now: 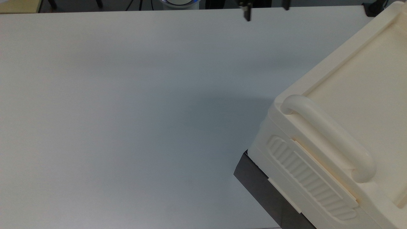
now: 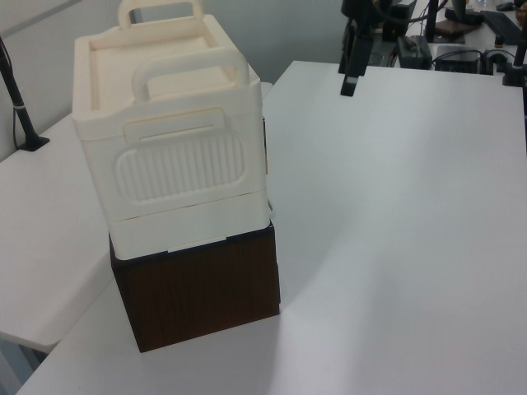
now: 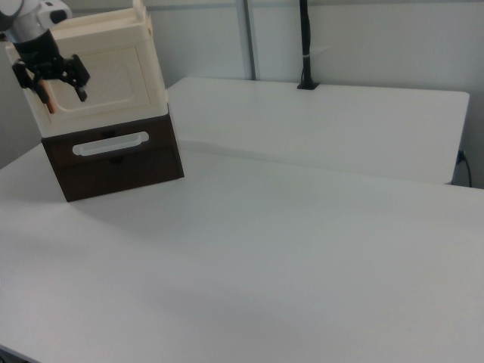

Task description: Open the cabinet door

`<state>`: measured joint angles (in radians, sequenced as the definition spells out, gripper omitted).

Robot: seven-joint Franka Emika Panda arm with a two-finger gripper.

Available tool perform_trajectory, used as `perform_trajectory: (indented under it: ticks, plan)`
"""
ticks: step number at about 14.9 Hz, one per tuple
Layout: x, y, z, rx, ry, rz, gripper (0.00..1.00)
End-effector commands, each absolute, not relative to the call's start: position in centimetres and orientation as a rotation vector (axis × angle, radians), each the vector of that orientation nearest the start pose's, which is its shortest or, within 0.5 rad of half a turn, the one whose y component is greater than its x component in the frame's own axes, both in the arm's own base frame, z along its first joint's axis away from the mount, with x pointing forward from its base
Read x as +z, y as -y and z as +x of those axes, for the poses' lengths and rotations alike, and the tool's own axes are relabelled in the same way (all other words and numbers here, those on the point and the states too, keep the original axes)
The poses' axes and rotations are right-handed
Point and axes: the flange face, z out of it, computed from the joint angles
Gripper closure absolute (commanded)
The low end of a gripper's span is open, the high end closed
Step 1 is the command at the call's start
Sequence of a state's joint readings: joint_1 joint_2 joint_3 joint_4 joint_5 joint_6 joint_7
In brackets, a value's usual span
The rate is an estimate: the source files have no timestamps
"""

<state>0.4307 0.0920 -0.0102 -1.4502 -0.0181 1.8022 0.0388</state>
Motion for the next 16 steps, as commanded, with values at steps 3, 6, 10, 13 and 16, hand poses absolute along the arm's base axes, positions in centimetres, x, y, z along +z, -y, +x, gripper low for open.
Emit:
perform_trajectory:
  ticks: [3,6,10,13,16]
  plan:
    - [63.5,-31.0,56.5,-0.641,0.669,-2.894,0.00]
    - [62.4,-33.5,57.7,-0.795,0.680,-2.813,0.00]
    - [61.6,-35.3,57.6,-0.832,0.764,-2.780,0.00]
    - [60.7,-36.3,57.4,-0.811,0.783,-2.781,0.01]
    - [60.5,-37.0,57.6,-0.830,0.805,-2.769,0.18]
